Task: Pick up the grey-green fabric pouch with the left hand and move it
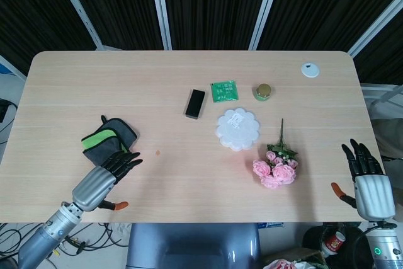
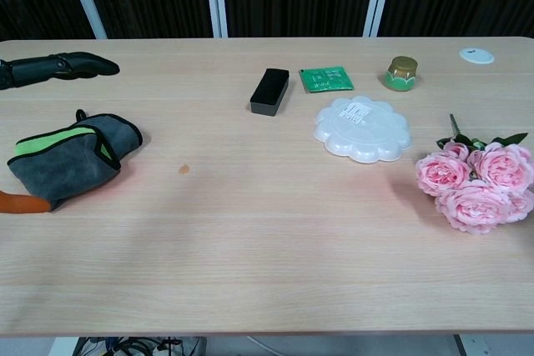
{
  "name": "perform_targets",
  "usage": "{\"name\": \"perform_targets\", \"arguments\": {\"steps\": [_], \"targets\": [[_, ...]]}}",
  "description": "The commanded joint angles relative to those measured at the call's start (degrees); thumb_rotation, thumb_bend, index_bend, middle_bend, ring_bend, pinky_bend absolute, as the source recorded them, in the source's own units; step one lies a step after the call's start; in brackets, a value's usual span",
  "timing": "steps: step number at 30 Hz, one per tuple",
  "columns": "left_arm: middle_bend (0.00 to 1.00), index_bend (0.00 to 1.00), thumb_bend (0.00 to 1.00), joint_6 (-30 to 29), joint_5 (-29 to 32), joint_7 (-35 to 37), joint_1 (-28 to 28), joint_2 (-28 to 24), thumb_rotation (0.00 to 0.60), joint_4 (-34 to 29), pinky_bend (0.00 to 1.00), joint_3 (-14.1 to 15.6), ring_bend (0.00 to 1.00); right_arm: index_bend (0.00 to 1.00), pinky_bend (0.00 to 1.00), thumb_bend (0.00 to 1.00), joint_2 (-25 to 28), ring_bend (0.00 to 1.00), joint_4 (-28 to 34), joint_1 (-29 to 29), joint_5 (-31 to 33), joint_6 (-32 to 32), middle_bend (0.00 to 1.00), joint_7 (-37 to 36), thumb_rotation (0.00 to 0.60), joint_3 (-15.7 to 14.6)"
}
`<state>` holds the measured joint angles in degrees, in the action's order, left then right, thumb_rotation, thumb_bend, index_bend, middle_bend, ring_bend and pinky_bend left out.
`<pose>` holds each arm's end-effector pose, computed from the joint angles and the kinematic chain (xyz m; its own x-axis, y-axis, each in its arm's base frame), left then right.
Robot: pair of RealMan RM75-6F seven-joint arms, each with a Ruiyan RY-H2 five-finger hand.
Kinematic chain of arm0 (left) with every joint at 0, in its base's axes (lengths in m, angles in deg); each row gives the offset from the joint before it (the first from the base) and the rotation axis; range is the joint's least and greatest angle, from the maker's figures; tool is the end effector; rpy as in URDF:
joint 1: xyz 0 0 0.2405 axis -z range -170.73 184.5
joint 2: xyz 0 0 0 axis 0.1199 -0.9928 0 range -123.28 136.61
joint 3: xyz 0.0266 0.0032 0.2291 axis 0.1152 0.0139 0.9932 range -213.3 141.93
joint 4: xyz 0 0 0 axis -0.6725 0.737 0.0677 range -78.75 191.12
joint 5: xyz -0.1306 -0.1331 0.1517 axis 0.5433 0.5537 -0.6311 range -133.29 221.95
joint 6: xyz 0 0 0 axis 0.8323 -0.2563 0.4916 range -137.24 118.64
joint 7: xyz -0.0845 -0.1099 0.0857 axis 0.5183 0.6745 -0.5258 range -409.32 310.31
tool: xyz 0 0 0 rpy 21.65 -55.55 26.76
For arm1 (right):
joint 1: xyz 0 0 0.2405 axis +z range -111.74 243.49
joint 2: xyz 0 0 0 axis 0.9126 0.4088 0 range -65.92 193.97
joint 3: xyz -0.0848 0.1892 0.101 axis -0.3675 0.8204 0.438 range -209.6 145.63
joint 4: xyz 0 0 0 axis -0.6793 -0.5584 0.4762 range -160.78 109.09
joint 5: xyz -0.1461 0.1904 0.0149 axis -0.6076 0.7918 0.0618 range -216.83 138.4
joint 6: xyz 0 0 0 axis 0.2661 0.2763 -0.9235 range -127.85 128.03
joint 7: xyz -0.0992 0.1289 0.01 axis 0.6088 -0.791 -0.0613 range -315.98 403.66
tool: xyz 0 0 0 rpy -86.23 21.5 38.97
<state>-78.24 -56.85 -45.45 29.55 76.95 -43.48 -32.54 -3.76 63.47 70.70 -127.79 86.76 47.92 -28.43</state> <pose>-0.1728 0.2164 0.0116 0.3033 0.3231 0.8964 0.8471 -0.5223 -0.0983 -0.2945 -0.2034 0.1089 0.4506 0.0402 0.8918 -0.8905 -0.0492 0.4522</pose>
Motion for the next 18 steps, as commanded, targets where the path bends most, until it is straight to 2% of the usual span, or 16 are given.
{"name": "perform_targets", "arguments": {"steps": [1, 18], "targets": [[0.00, 0.00, 0.00, 0.02, 0.38, -0.19, -0.07, 0.19, 0.600, 0.12, 0.01, 0.14, 0.00, 0.00, 0.19, 0.06, -0.10, 0.00, -0.06, 0.17, 0.25, -0.36, 0.00, 0.22, 0.600, 0.09], [0.00, 0.00, 0.00, 0.14, 1.69, -1.13, 0.20, 0.33, 0.600, 0.42, 0.01, 0.50, 0.00, 0.00, 0.19, 0.05, 1.14, 0.00, 0.84, 0.89, 0.84, -3.06, 0.00, 0.46, 0.600, -0.63]]}}
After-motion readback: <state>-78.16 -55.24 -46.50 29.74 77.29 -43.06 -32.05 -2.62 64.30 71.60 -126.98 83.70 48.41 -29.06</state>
